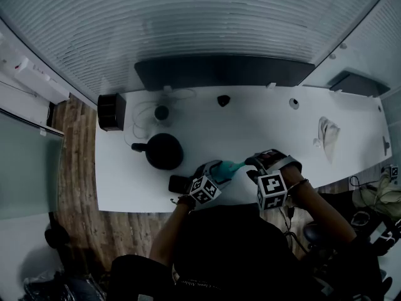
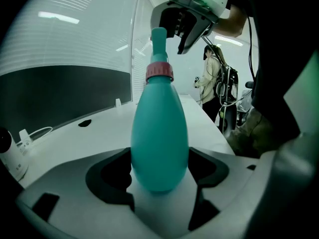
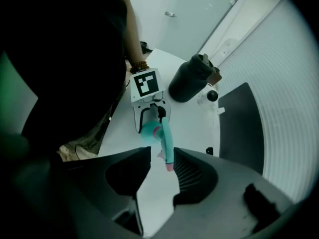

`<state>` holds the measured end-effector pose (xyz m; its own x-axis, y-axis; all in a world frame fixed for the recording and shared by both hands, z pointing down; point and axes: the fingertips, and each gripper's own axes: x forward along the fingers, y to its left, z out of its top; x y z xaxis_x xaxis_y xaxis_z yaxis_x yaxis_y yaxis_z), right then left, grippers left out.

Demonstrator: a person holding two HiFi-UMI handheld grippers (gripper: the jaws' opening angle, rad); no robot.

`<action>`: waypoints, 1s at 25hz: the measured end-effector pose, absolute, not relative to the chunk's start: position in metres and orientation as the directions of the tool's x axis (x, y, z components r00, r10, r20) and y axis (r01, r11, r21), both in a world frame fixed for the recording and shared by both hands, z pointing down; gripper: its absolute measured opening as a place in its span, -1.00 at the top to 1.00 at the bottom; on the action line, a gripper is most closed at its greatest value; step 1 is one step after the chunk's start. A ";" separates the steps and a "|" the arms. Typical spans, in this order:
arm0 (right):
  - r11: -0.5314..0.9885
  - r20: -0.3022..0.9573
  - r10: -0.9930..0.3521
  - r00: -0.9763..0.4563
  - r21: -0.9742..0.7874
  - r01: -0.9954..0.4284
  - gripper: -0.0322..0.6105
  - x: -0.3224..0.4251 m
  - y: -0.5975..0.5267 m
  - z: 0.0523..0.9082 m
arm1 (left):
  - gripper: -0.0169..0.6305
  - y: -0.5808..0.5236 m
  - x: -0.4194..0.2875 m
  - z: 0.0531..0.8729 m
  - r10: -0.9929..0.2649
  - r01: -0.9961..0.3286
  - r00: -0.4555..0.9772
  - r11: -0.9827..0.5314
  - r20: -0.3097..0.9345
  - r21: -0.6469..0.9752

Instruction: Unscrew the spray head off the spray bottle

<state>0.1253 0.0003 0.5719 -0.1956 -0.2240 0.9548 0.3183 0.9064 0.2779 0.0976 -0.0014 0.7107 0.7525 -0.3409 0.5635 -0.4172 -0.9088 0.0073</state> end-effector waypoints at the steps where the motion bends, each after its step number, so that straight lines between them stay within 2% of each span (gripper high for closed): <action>1: 0.924 0.945 -0.230 -0.231 0.286 0.252 0.51 0.125 -0.004 0.566 | -0.16 -0.003 0.096 0.711 -0.354 -0.432 0.748 -0.902 0.561 0.007; 3: 0.961 0.903 -0.261 -0.341 0.277 -0.003 0.51 0.126 -0.018 0.551 | -0.16 -0.009 0.090 0.709 -0.396 -0.465 0.730 -0.885 0.557 -0.021; 5: 0.911 0.817 -0.322 -0.479 0.129 -0.392 0.51 0.129 -0.034 0.538 | -0.16 -0.018 0.080 0.705 -0.472 -0.512 0.688 -0.854 0.551 -0.092; 6: 0.824 0.769 -0.340 -0.542 -0.035 -0.566 0.51 0.132 -0.037 0.535 | -0.16 -0.024 0.074 0.701 -0.520 -0.540 0.655 -0.830 0.548 -0.143; 7: 0.698 0.727 -0.334 -0.600 -0.236 -0.676 0.51 0.134 -0.035 0.537 | -0.16 -0.031 0.068 0.697 -0.568 -0.563 0.616 -0.802 0.546 -0.198; 8: 0.551 0.684 -0.313 -0.659 -0.435 -0.712 0.51 0.134 -0.030 0.541 | -0.16 -0.036 0.063 0.696 -0.609 -0.581 0.579 -0.775 0.542 -0.250; 9: 0.407 0.634 -0.293 -0.716 -0.594 -0.693 0.51 0.133 -0.025 0.546 | -0.16 -0.041 0.058 0.695 -0.641 -0.592 0.547 -0.751 0.539 -0.293; 11: 0.202 0.547 -0.290 -0.785 -0.767 -0.609 0.51 0.128 -0.023 0.553 | -0.16 -0.046 0.053 0.695 -0.675 -0.598 0.502 -0.723 0.541 -0.347; 17: -0.005 0.479 -0.297 -0.826 -0.866 -0.500 0.51 0.117 -0.026 0.576 | -0.16 -0.042 0.055 0.704 -0.677 -0.537 0.459 -0.727 0.575 -0.428; 21: -0.034 0.497 -0.267 -0.826 -0.861 -0.507 0.51 0.112 -0.024 0.587 | -0.16 -0.044 0.058 0.697 -0.693 -0.505 0.445 -0.717 0.567 -0.480; 25: 0.088 0.541 -0.203 -0.816 -0.820 -0.566 0.52 0.107 -0.022 0.589 | -0.16 -0.044 0.054 0.700 -0.695 -0.496 0.433 -0.715 0.574 -0.492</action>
